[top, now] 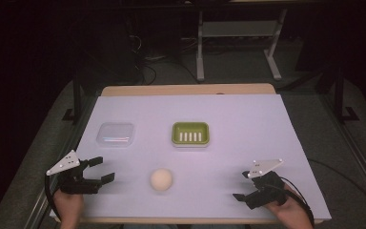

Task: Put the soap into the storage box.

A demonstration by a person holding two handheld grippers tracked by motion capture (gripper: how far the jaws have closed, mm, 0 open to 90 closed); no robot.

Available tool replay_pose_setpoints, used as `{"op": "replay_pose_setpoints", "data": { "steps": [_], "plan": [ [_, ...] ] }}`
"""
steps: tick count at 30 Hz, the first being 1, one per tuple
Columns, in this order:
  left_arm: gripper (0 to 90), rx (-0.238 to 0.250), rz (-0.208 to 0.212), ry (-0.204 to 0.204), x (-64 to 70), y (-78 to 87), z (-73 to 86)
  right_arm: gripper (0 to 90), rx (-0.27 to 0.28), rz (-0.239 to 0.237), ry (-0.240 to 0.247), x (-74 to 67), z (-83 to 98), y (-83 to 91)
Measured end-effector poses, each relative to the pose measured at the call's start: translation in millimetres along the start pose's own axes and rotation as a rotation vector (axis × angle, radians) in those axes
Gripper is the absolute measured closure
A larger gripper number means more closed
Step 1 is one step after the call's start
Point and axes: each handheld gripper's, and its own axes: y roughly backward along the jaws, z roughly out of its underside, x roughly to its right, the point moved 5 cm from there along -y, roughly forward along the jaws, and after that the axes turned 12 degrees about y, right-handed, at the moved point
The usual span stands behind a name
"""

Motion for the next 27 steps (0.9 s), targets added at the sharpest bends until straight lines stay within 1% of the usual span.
{"op": "replay_pose_setpoints", "data": {
  "steps": [2, 3, 4, 6, 8, 9, 15, 16, 18, 19, 20, 23, 27],
  "plan": [
    [13.1, 0.000, 0.001, -0.002, 0.1, -0.1, 0.0, 17.6, 0.001, -0.006, 0.003, -0.6, -2.2, -0.8],
    [13.1, 0.000, 0.003, -0.004, 0.4, -0.2, 0.1, 17.6, -0.001, -0.010, 0.014, -1.8, -5.9, -3.4],
    [13.1, 0.000, 0.004, -0.010, 0.2, -0.3, -0.1, 17.6, -0.002, -0.015, 0.013, -2.4, -7.3, -5.4],
    [13.1, -0.002, 0.002, -0.009, -0.4, -0.1, -0.2, 17.5, -0.008, -0.022, 0.010, -3.0, -8.1, -7.1],
    [13.1, -0.001, 0.002, -0.004, -1.1, 0.2, -0.1, 17.4, -0.029, -0.025, 0.016, -3.2, -9.0, -10.7],
    [13.1, 0.000, 0.001, -0.005, -1.6, 0.3, 0.1, 17.3, -0.035, -0.036, 0.012, -3.3, -9.8, -12.9],
    [13.1, -0.002, -0.001, -0.013, -0.5, 1.5, 0.6, 17.3, -0.027, -0.045, 0.016, -3.8, -12.8, -15.4],
    [13.1, -0.004, 0.000, -0.012, -0.3, 1.3, 0.7, 17.3, -0.030, -0.046, 0.024, -3.8, -13.2, -15.5],
    [13.1, -0.007, -0.001, -0.016, -0.4, 1.4, 1.0, 17.0, -0.028, -0.049, 0.020, -5.0, -15.0, -16.0],
    [13.1, -0.006, -0.001, -0.016, -0.4, 1.4, 1.1, 16.9, -0.030, -0.051, 0.031, -4.8, -16.8, -16.3],
    [13.1, -0.007, -0.001, -0.018, -0.5, 1.7, 1.2, 16.9, -0.030, -0.051, 0.031, -4.8, -16.8, -16.3],
    [13.1, -0.006, -0.002, -0.019, -0.6, 2.1, 1.1, 16.8, -0.031, -0.054, 0.030, -5.1, -20.4, -17.2],
    [13.1, -0.007, -0.001, -0.020, -0.7, 1.9, 1.2, 16.6, -0.039, -0.063, 0.043, -5.0, -27.0, -19.3]
  ]
}}
